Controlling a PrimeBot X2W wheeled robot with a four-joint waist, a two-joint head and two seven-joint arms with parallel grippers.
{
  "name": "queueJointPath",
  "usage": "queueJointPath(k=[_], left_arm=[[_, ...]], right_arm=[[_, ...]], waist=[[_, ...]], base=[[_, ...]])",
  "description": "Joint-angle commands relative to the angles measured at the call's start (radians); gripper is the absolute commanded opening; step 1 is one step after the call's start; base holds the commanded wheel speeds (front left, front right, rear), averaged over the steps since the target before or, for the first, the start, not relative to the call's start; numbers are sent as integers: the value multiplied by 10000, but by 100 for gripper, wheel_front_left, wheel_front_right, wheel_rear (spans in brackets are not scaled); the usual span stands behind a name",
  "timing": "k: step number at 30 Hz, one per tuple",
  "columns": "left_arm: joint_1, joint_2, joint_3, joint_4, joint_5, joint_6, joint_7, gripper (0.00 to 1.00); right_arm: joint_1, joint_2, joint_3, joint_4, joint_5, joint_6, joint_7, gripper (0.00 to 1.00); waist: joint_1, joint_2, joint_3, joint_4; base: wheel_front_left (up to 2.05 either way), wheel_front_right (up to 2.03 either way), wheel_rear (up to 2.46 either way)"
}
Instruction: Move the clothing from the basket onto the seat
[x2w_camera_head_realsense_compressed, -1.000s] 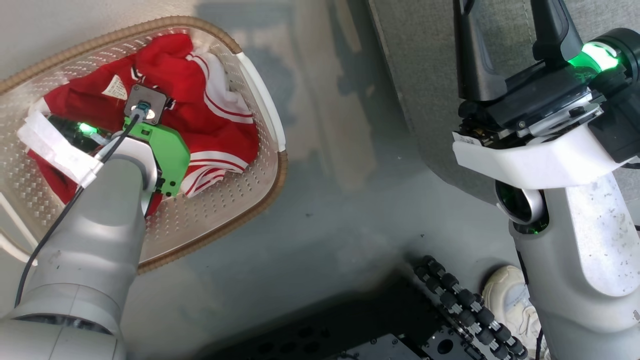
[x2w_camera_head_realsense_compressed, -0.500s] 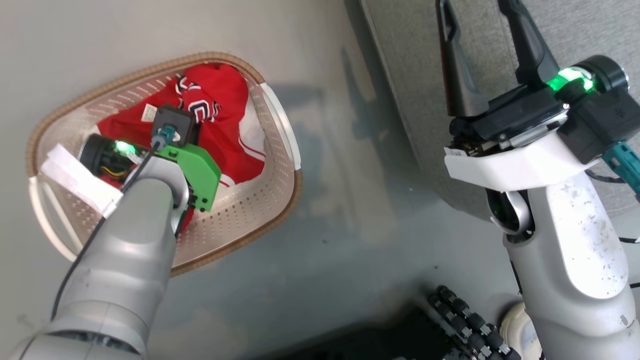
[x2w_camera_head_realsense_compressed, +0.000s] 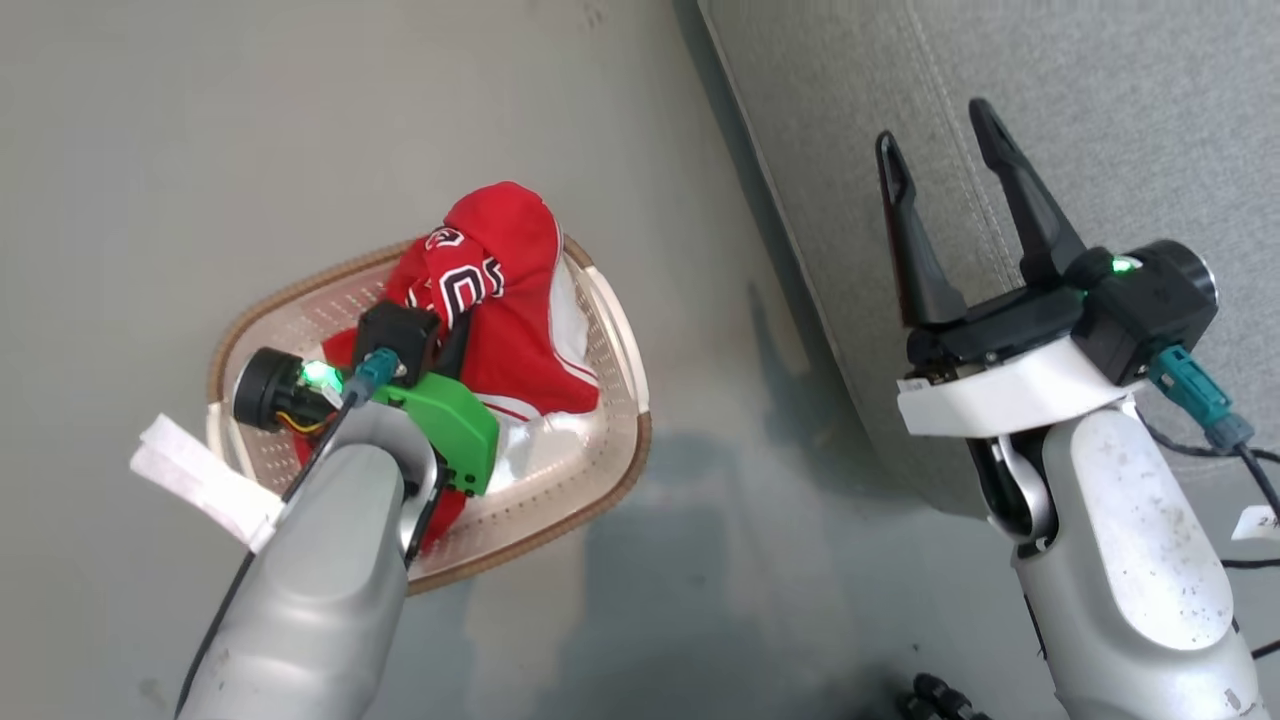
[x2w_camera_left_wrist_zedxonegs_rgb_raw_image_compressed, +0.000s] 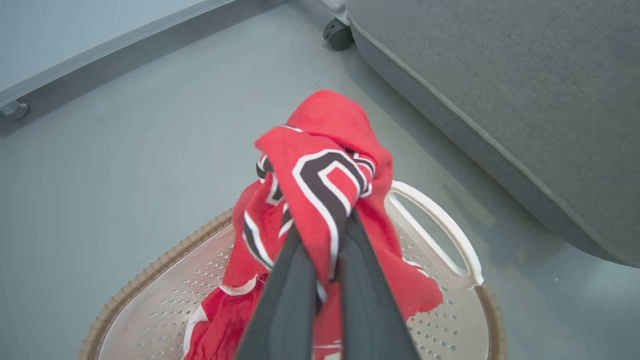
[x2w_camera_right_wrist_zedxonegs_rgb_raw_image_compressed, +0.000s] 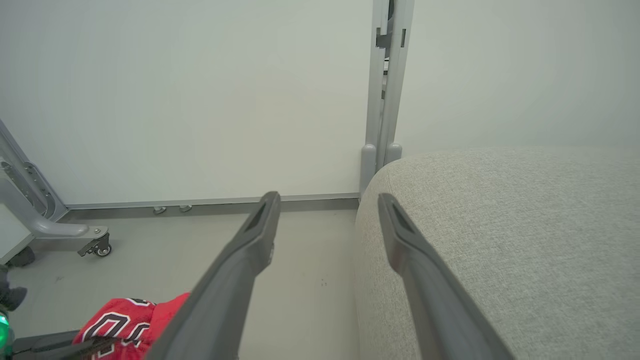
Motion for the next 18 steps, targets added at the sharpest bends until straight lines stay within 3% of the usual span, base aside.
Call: queueJointPath(k=[1, 18], left_arm=[[309, -27, 28, -229, -75, -29, -38, 0], [2267, -78, 396, -4348, 47, -85, -40, 0]], right_arm=[[252, -36, -56, 95, -54, -3, -25, 100], [1791, -38, -147, 687, 50, -3, -25, 100]], waist=[[0, 0, -1051, 569], [0, 0, -3729, 1300]], base=[[0, 0, 0], [0, 0, 0]])
